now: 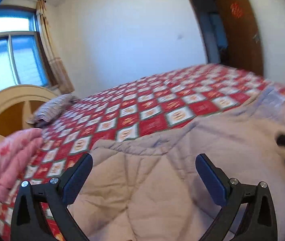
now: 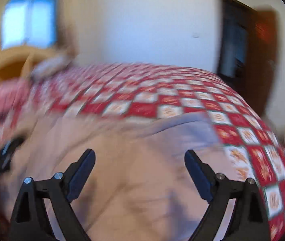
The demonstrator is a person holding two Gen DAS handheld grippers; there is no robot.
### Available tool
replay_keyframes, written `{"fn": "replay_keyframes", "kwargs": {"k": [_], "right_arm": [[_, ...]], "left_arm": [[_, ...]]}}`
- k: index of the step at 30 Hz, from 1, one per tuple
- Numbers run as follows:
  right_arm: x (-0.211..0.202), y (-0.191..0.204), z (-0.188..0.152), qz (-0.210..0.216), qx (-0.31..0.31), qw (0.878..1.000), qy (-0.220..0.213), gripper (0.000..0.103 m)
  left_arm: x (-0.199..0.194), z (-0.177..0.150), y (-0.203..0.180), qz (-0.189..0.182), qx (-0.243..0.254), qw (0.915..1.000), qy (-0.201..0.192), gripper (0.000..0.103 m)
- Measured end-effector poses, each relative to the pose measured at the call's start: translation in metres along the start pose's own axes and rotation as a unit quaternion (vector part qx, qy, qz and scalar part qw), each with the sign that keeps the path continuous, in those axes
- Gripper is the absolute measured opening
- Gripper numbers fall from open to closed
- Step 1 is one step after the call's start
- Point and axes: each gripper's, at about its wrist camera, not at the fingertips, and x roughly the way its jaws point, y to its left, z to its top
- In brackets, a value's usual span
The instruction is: Fold large clothes
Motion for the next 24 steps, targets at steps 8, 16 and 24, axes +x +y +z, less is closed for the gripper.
{"fn": "replay_keyframes", "kwargs": {"k": [8, 16, 24], "right_arm": [[0.081, -0.001, -0.006, -0.042, 0.013, 0.998, 0.048, 0.091], [0.099, -0.011, -0.016, -0.036, 0.055, 0.996, 0.062, 0.097], [0.112, -0.012, -0.019, -0.035, 0.063, 0.994, 0.081, 0.099]], "left_arm": [[0.079, -0.028, 0.046, 0.000, -0.128, 0.9865, 0.102, 0.102], [0.093, -0.036, 0.037, -0.014, -0.131, 0.9853, 0.108, 0.102], [0.106, -0.039, 0.034, -0.023, -0.138, 0.9821, 0.125, 0.102]]}}
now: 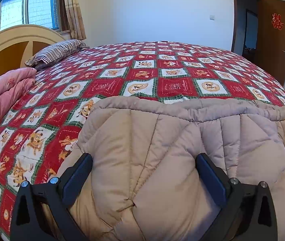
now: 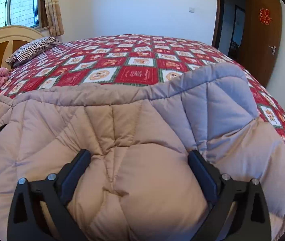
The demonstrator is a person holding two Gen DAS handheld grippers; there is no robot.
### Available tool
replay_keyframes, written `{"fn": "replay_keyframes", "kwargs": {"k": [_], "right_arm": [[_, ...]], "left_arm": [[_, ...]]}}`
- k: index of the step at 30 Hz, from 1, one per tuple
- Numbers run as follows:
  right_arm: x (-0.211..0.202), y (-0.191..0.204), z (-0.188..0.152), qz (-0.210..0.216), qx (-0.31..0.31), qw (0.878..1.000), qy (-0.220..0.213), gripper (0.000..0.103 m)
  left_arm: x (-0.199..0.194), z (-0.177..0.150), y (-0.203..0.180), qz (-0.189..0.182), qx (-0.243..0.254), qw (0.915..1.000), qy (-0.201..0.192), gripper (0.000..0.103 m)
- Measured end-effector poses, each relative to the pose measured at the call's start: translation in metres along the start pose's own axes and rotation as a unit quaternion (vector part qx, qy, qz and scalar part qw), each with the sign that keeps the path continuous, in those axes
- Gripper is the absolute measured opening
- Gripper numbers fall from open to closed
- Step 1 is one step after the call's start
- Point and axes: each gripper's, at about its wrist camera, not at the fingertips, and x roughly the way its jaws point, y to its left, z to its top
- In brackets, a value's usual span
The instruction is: Fold large clothes
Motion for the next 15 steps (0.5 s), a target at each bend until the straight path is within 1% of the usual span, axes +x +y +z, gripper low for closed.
{"fn": "replay_keyframes", "kwargs": {"k": [15], "right_arm": [[0.012, 0.002, 0.002, -0.007, 0.000, 1.000, 0.019, 0.102]], "left_arm": [[0.005, -0.002, -0.001, 0.000, -0.002, 0.9999, 0.010, 0.102]]}}
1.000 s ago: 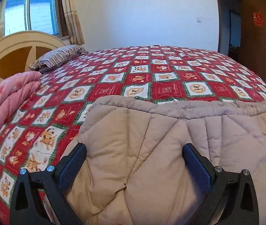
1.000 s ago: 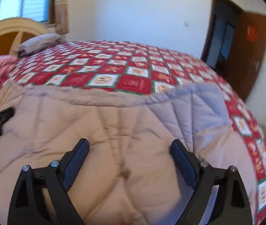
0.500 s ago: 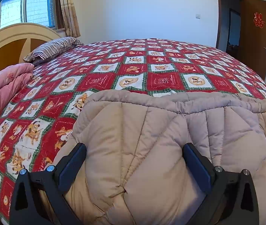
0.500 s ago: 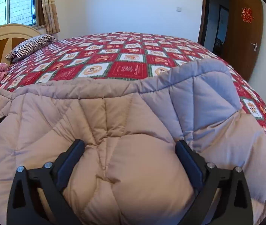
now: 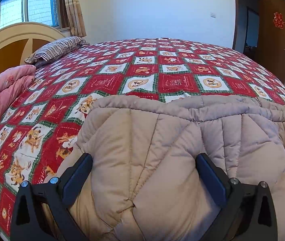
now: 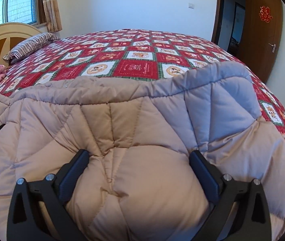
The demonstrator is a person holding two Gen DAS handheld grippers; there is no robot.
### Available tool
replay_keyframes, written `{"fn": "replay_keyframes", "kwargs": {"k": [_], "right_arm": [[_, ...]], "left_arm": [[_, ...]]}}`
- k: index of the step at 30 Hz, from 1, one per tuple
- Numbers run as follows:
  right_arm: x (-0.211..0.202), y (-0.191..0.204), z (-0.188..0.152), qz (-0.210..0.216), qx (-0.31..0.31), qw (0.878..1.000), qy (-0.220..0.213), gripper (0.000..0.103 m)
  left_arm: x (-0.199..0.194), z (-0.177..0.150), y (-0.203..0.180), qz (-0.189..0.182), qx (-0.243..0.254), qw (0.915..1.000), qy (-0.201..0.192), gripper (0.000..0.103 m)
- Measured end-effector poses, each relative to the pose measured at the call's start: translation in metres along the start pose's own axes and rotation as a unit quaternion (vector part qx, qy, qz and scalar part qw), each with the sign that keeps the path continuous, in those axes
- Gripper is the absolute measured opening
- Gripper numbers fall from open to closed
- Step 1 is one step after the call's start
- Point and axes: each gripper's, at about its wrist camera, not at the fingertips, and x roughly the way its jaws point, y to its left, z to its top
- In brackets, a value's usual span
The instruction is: Fold large clothes
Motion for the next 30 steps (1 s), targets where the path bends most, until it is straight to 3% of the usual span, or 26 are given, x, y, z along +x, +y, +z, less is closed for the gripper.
{"fn": "replay_keyframes", "kwargs": {"k": [21, 23, 26, 28, 30], "right_arm": [[0.011, 0.004, 0.002, -0.018, -0.008, 0.999, 0.027, 0.103], [0.011, 0.006, 0.003, -0.021, -0.011, 0.999, 0.029, 0.103], [0.000, 0.003, 0.008, -0.022, -0.012, 0.999, 0.034, 0.102], [-0.019, 0.001, 0.013, -0.026, 0.007, 0.999, 0.022, 0.102], [-0.038, 0.007, 0.021, -0.020, 0.023, 1.000, -0.007, 0.102]], "left_arm": [[0.003, 0.001, 0.000, -0.002, 0.004, 0.9999, 0.014, 0.102], [-0.009, 0.005, 0.006, -0.008, -0.002, 0.9994, 0.034, 0.102], [-0.057, 0.003, 0.021, -0.025, -0.016, 0.9996, -0.004, 0.102], [-0.080, -0.002, 0.028, -0.017, -0.006, 0.9993, -0.033, 0.102], [-0.082, -0.005, 0.035, -0.004, -0.004, 0.9995, -0.030, 0.102]]}}
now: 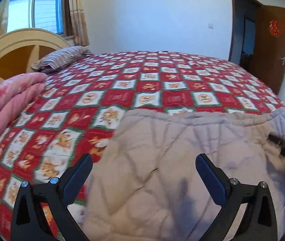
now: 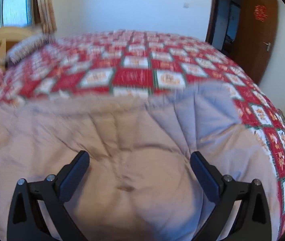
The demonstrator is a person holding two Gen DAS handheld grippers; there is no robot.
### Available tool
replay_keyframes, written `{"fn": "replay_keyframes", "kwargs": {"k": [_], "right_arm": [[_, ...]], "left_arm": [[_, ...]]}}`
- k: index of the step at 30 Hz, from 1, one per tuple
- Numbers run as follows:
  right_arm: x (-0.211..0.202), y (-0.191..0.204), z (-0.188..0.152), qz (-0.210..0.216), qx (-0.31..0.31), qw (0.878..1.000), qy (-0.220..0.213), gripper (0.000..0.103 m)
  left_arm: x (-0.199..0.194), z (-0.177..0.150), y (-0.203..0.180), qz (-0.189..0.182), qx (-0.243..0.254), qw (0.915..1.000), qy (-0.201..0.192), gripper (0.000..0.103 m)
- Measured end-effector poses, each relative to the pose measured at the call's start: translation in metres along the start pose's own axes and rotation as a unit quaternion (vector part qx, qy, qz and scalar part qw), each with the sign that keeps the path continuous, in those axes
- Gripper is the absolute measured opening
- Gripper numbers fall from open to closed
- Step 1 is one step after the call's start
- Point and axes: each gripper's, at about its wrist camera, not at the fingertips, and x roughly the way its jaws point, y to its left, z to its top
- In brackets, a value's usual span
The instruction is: Fold large clothes
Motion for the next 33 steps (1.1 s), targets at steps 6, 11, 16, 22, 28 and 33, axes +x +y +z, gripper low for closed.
{"fn": "replay_keyframes", "kwargs": {"k": [6, 11, 16, 22, 28, 33], "right_arm": [[0.002, 0.058, 0.017, -0.002, -0.047, 0.999, -0.012, 0.102], [0.045, 0.070, 0.000, -0.017, -0.060, 0.997, 0.037, 0.103], [0.062, 0.068, -0.006, -0.015, -0.066, 0.997, 0.049, 0.103], [0.046, 0.063, -0.006, -0.004, -0.062, 0.996, 0.057, 0.103], [-0.052, 0.050, -0.048, 0.003, -0.069, 0.997, -0.021, 0.103], [-0.049, 0.054, -0.095, 0.011, -0.075, 0.997, -0.004, 0.103]], "left_arm": [[0.028, -0.014, 0.017, 0.008, -0.036, 0.9986, 0.039, 0.102], [0.042, -0.027, 0.016, 0.002, -0.038, 0.9983, 0.044, 0.102], [0.050, -0.028, 0.017, -0.016, -0.056, 0.9971, 0.048, 0.102], [-0.013, -0.037, 0.037, -0.008, -0.089, 0.9955, 0.031, 0.102], [-0.063, -0.102, 0.068, -0.035, -0.163, 0.9853, 0.037, 0.102], [-0.061, -0.121, 0.058, -0.075, -0.195, 0.9773, 0.034, 0.102]]}}
